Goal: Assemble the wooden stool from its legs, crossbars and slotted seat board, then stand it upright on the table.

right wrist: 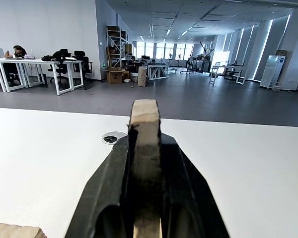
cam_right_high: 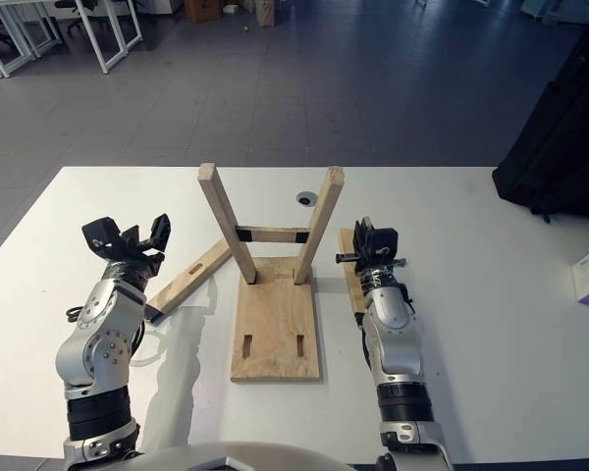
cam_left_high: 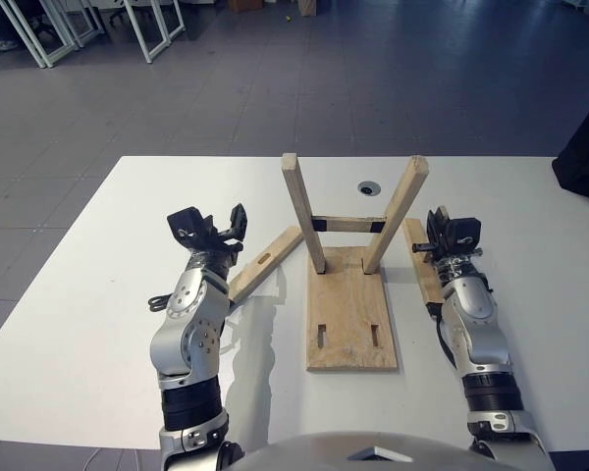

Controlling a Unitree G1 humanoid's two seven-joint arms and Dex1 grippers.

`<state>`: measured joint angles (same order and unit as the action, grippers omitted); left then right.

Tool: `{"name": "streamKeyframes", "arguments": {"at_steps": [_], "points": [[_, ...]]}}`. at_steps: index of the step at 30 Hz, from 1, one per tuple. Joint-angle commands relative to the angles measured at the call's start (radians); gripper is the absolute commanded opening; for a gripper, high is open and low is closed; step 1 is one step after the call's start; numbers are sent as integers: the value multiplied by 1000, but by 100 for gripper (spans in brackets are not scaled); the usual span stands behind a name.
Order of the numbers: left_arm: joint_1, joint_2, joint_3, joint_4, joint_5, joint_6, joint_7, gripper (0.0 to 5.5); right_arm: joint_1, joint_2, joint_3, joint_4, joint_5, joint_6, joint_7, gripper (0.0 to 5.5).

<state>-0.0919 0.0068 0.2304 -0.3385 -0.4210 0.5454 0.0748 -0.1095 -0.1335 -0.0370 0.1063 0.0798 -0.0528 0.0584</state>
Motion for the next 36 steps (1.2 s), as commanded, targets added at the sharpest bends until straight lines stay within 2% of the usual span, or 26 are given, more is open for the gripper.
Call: {"name": "streamKeyframes", "arguments": {"at_steps": [1, 11, 12, 16, 29, 33, 36], "points": [[-4, 10, -4, -6, 1, 26, 2, 350, 124, -5, -39, 26, -16, 59, -31, 41], [-12, 7, 13, -24, -3, 55, 22, 350, 138, -17, -62, -8, -41, 55, -43, 41], [-13, 5, 15, -26, -3, 58, 25, 350, 132, -18, -66, -16, -36, 62, -37, 77], [-13, 0, 18, -34, -5, 67, 35, 350, 122, -27, -76, -58, -27, 96, -18, 162], [-29, -6, 27, -29, -1, 66, 46, 350, -36, -63, -124, -278, -1, 337, -31, 410], [-22, -12, 25, -36, 3, 62, 49, 350, -189, -72, -144, -435, 11, 521, -80, 414], [-23, -14, 26, -34, 5, 59, 49, 350, -323, -66, -156, -485, 28, 669, -113, 357]]}}
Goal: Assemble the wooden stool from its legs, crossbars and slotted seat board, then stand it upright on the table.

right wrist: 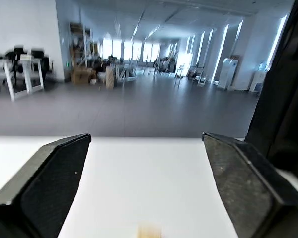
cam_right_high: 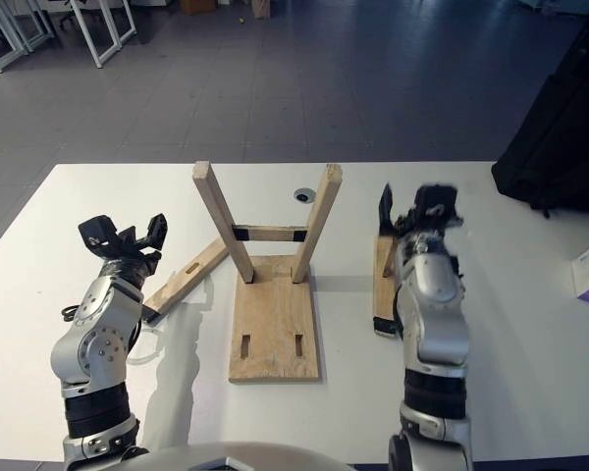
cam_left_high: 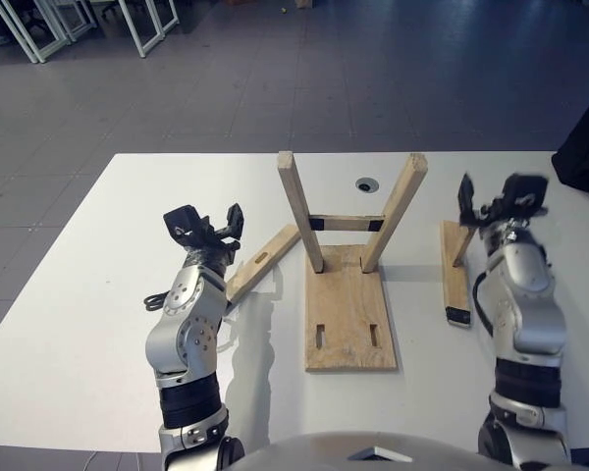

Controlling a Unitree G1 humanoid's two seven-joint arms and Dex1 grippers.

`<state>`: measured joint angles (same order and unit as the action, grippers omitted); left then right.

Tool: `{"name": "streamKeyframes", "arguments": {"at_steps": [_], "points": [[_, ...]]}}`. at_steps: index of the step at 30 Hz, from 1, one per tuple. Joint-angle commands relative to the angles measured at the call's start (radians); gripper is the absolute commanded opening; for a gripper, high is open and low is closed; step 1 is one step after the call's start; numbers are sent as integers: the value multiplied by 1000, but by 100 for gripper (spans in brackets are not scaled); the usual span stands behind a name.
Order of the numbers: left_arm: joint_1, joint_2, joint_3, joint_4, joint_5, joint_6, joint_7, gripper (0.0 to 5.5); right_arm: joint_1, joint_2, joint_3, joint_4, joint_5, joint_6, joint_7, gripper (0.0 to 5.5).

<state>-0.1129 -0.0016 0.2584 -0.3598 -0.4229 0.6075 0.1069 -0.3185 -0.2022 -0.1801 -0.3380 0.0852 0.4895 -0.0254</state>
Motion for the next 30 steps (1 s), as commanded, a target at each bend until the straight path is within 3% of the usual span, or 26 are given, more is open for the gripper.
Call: {"name": "streamKeyframes", "arguments": {"at_steps": [1, 6, 11, 17, 20, 25, 27, 30], "points": [[-4, -7, -2, -12, 8, -4, 18, 350, -163, 2, -19, -20, 26, 194, -38, 346], [-4, -13, -3, -10, 11, -10, 18, 350, -248, -21, -24, 100, 27, 390, -42, 346], [1, -16, -2, -11, 12, -12, 19, 350, -344, 0, -42, 88, 47, 340, -45, 346], [-6, -15, -1, -2, 11, -18, 17, 350, -85, 5, 33, 315, -26, 237, -29, 346], [2, -10, 9, -2, 8, -16, 16, 350, -68, 31, 11, 343, -11, 175, -36, 346], [4, -18, 8, -8, 11, -17, 20, 350, -172, 14, -25, 176, 26, 98, -21, 371], [14, -20, 6, -17, 11, -14, 21, 350, -213, -13, -32, 31, 25, 149, -30, 421], [36, -14, 7, -49, 6, 6, 22, 350, -118, -9, -41, -270, 41, 343, -53, 476]]}}
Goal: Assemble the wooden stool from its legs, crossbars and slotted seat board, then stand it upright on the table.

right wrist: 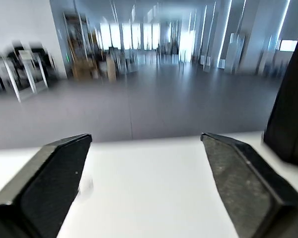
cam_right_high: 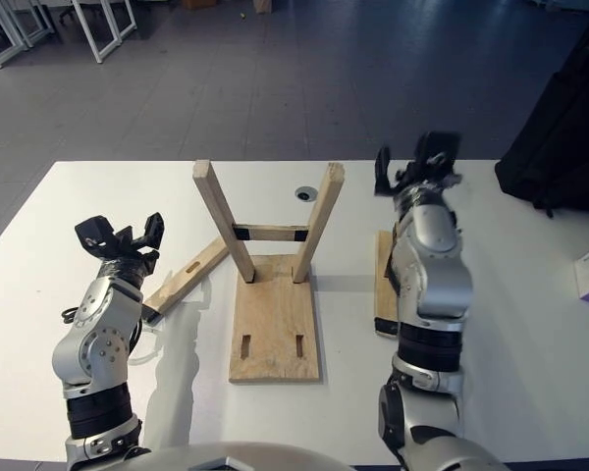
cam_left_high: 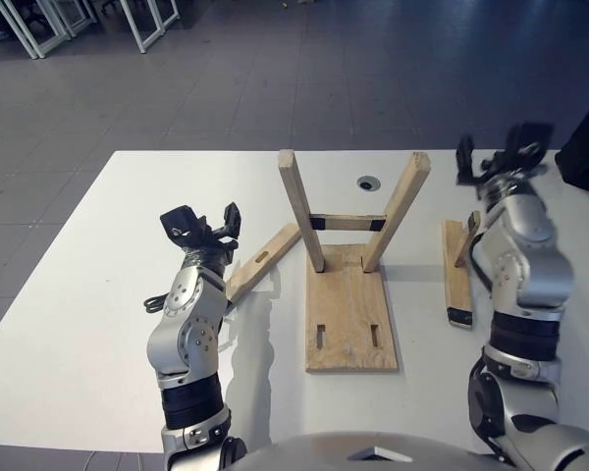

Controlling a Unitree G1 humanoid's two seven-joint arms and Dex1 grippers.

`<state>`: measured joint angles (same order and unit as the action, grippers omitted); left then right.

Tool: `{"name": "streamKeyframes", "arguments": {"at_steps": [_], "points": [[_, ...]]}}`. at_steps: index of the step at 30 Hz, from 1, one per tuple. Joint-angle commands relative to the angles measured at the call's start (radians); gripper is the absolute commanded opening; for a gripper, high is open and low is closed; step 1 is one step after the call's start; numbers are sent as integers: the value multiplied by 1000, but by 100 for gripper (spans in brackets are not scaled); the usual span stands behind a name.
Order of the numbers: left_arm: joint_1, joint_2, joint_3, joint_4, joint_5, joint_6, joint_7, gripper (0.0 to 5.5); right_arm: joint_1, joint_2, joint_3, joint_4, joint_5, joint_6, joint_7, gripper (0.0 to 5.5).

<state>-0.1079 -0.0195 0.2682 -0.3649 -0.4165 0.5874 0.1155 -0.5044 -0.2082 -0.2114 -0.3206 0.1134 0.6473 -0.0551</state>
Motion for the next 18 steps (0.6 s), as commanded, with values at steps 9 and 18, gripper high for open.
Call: {"name": "streamKeyframes", "arguments": {"at_steps": [9, 18], "points": [[101, -17, 8, -112, -1, 42, 38, 350, 675, 116, 77, -461, 18, 501, -6, 548], [63, -6, -5, -84, -3, 52, 29, 350, 668, 100, 82, -229, -13, 493, 18, 548]]}}
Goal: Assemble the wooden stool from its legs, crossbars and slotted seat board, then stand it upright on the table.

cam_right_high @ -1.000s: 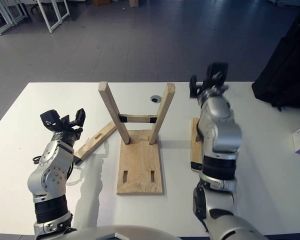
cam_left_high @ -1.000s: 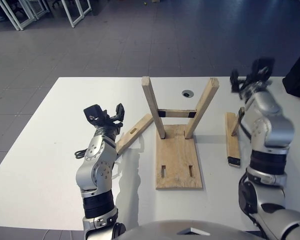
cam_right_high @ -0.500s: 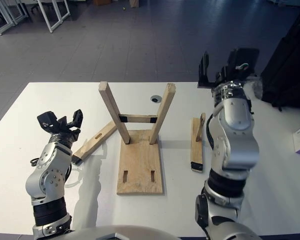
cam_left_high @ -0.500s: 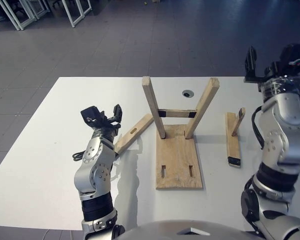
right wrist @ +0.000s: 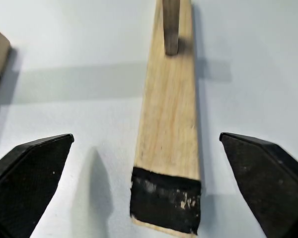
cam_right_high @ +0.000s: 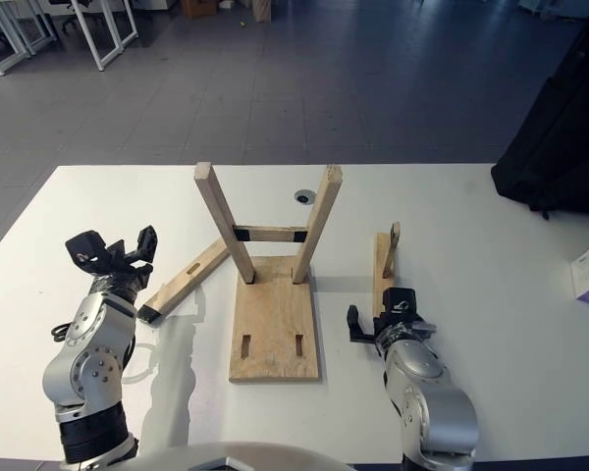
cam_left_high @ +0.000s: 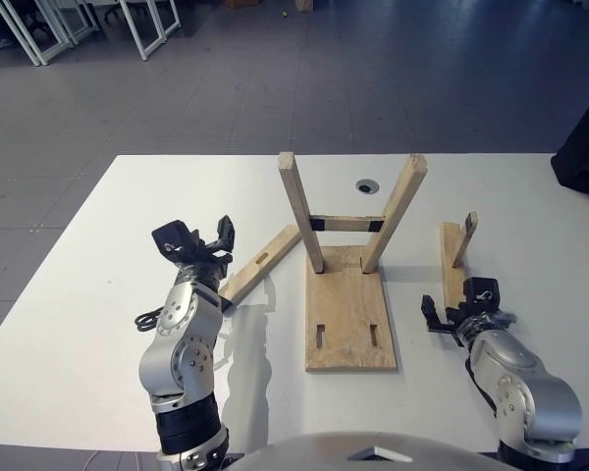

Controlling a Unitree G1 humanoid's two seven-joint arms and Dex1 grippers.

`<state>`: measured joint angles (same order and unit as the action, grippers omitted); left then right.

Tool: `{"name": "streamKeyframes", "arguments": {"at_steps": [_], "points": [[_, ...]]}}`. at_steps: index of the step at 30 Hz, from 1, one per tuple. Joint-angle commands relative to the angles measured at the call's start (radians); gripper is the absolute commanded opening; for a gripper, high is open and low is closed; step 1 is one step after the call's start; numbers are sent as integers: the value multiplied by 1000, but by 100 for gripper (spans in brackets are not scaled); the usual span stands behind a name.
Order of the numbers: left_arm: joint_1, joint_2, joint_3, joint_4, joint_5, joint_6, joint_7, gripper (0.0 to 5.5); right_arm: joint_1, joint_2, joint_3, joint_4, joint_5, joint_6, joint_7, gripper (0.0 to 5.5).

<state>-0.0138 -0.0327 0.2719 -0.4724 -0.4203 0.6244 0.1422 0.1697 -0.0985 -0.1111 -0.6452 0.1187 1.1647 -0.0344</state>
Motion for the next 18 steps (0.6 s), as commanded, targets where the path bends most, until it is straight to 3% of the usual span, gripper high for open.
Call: {"name": "streamKeyframes", "arguments": {"at_steps": [1, 10, 18], "points": [[-37, 8, -13, 29, 1, 16, 1, 350, -13, -8, -25, 139, -20, -41, -3, 548], [-45, 15, -20, 51, 1, 8, -12, 350, 9, -37, -1, 311, -31, -156, 20, 378], [-35, 13, -31, 57, 3, -4, -14, 350, -1, -86, -52, 415, -26, -221, 43, 242]]}}
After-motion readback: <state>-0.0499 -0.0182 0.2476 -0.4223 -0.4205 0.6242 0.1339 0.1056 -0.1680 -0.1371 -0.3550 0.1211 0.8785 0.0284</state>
